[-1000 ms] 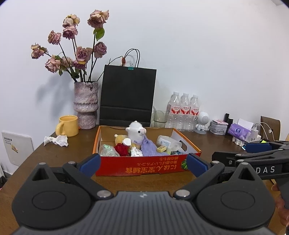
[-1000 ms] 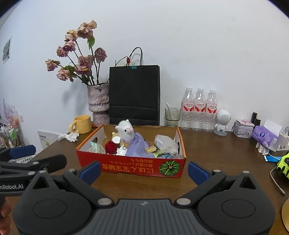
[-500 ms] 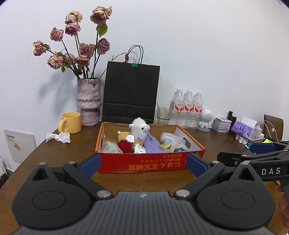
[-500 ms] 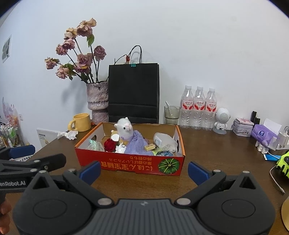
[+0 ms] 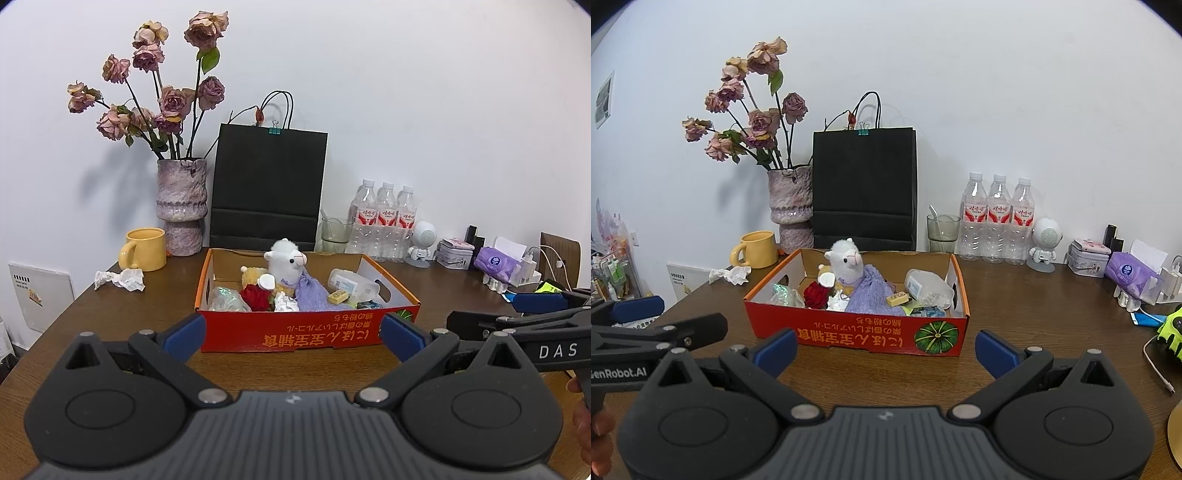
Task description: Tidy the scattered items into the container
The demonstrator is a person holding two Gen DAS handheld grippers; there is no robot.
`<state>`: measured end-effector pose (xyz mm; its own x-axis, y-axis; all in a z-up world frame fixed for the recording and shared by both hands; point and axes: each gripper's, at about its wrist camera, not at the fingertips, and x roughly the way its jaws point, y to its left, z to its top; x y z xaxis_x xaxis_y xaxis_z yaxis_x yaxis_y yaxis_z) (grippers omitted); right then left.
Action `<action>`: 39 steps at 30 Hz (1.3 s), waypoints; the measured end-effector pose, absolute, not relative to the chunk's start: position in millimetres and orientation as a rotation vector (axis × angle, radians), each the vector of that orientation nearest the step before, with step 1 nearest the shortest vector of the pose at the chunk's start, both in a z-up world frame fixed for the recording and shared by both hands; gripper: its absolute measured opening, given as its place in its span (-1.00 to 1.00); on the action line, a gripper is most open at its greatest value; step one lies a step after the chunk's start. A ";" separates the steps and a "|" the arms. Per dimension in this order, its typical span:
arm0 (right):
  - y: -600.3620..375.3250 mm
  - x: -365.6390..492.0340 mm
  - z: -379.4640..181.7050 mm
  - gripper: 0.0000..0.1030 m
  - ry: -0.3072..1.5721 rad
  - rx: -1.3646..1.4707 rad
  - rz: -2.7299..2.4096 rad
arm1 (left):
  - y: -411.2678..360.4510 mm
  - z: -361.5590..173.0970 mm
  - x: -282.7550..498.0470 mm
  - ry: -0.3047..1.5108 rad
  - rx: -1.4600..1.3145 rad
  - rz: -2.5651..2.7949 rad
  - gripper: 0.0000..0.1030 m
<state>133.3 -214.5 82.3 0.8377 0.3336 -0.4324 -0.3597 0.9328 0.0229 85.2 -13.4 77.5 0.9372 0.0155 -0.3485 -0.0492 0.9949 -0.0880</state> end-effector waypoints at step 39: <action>-216.7 135.8 72.7 1.00 0.461 -0.051 0.366 | -14.7 68.3 87.0 0.372 -0.104 0.040 1.00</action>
